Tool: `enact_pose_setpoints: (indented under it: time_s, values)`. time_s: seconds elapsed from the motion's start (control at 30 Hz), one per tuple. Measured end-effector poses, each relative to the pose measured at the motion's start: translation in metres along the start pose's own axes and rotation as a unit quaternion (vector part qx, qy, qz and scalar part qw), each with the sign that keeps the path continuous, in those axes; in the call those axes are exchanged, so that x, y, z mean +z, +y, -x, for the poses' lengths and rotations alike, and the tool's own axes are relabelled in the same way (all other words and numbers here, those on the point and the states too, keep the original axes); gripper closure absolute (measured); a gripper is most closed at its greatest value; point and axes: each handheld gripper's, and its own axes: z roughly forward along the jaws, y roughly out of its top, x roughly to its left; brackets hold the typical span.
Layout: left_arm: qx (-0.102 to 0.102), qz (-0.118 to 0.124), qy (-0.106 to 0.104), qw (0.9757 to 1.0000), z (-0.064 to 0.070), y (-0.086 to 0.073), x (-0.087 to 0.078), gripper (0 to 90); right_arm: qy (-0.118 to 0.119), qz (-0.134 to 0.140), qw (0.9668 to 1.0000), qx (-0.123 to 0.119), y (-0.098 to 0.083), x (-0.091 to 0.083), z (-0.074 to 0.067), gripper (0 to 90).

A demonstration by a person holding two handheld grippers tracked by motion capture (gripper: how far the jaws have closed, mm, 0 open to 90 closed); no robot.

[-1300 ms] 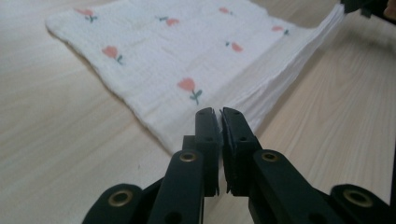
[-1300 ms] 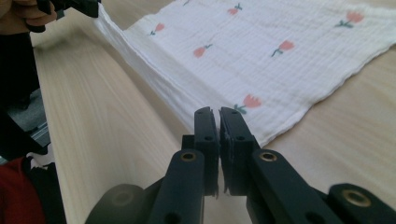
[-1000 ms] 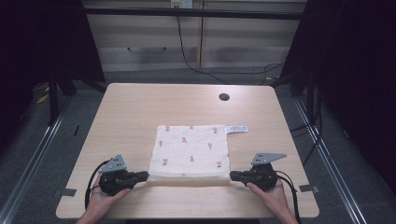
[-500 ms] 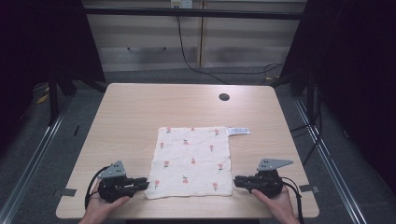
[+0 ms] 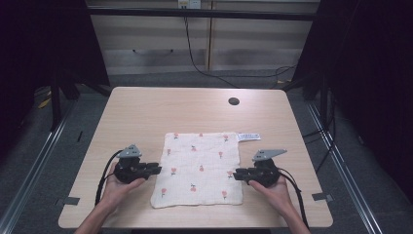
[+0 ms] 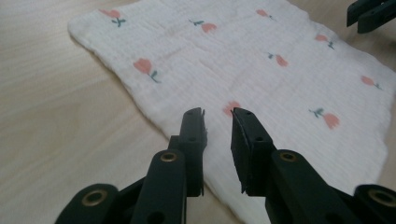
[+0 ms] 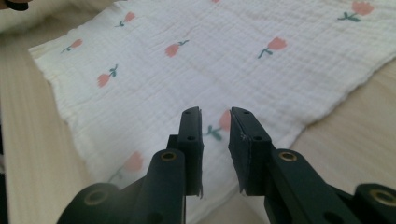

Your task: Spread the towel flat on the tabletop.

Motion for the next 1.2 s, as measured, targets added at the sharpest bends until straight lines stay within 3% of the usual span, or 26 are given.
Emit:
enact_pose_setpoints:
  time_s: [0.03,0.1,0.17,0.3,0.43,0.57,0.9,1.1,1.2]
  values:
    - [0.000,0.000,0.000,1.0000,0.000,0.000,0.000,75.1,0.001,-0.004,1.0000,0.000,0.003,0.005,0.002,74.7]
    - [0.005,-0.016,0.002,0.9999,-0.004,0.007,0.015,75.0,0.001,-0.009,1.0000,-0.002,0.007,0.014,0.005,74.7]
    - [-0.003,-0.020,0.001,0.9998,-0.007,0.007,0.023,76.1,0.000,-0.017,0.9998,0.002,0.009,0.022,0.007,72.7]
    - [0.011,-0.035,0.005,0.9993,-0.007,0.002,0.031,77.4,-0.007,-0.020,0.9998,0.001,0.011,0.028,0.009,71.8]
    - [0.016,-0.035,0.001,0.9992,-0.005,-0.001,0.030,80.1,-0.009,-0.037,0.9993,-0.002,0.006,0.033,0.007,73.4]
    - [0.016,-0.038,-0.002,0.9991,-0.003,-0.005,0.026,83.7,-0.002,-0.036,0.9993,0.001,0.002,0.029,0.004,75.0]
    - [0.035,-0.052,0.001,0.9980,0.019,-0.023,0.005,84.9,0.020,-0.042,0.9989,-0.003,-0.012,0.020,-0.013,77.2]
    - [0.026,-0.040,-0.003,0.9988,0.016,-0.018,0.007,79.9,0.024,-0.052,0.9983,-0.014,-0.014,0.016,-0.019,74.4]
    - [0.015,-0.032,0.005,0.9994,0.007,-0.012,0.013,79.7,0.016,-0.032,0.9993,-0.015,-0.005,0.014,-0.009,73.0]
